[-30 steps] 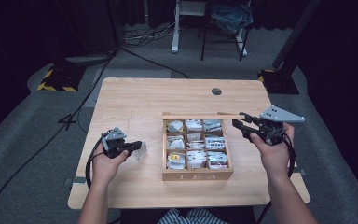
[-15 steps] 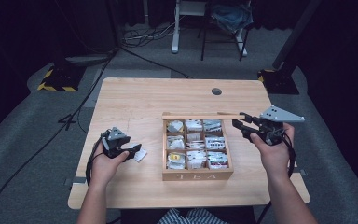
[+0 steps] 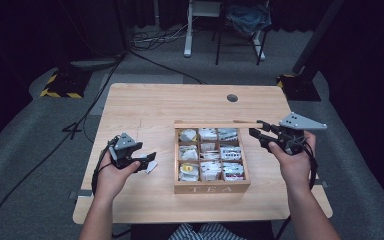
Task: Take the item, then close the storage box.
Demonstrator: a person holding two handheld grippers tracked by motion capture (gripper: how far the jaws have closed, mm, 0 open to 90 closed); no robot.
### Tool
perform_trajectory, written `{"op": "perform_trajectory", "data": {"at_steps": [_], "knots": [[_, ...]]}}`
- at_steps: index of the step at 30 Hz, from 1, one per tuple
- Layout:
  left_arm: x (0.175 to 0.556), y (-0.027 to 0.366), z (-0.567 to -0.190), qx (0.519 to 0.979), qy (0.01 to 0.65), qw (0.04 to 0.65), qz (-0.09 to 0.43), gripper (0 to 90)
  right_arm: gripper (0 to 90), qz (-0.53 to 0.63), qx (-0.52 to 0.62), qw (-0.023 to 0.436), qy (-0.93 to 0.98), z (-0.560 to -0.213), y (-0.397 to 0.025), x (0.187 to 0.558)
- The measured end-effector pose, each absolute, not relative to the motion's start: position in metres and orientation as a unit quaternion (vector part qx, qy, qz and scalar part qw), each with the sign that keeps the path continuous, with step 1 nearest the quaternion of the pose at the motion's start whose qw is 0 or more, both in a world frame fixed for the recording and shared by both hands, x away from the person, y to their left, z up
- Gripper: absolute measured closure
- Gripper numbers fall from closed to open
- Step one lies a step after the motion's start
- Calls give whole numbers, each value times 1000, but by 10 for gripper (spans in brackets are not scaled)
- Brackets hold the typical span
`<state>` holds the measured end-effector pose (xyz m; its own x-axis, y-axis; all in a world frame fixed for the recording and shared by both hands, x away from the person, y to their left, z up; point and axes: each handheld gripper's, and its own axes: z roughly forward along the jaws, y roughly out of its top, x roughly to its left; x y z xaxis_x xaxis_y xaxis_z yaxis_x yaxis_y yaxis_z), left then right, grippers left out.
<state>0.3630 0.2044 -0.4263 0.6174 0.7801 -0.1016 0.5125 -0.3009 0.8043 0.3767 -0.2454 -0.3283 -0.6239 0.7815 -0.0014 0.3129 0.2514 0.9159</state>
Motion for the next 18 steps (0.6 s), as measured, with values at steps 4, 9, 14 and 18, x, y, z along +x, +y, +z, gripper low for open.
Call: {"op": "perform_trajectory", "data": {"at_steps": [4, 9, 14, 18], "knots": [[354, 202, -418, 793, 395, 435, 158, 339, 602, 491, 363, 237, 756, -329, -246, 376], [340, 194, -411, 805, 368, 437, 162, 332, 603, 489, 365, 231, 758, -330, -246, 373], [324, 185, -416, 821, 342, 429, 159, 328, 602, 487, 364, 219, 763, -332, -249, 371], [317, 182, -424, 821, 341, 431, 153, 325, 602, 482, 362, 219, 767, -331, -250, 368]]}}
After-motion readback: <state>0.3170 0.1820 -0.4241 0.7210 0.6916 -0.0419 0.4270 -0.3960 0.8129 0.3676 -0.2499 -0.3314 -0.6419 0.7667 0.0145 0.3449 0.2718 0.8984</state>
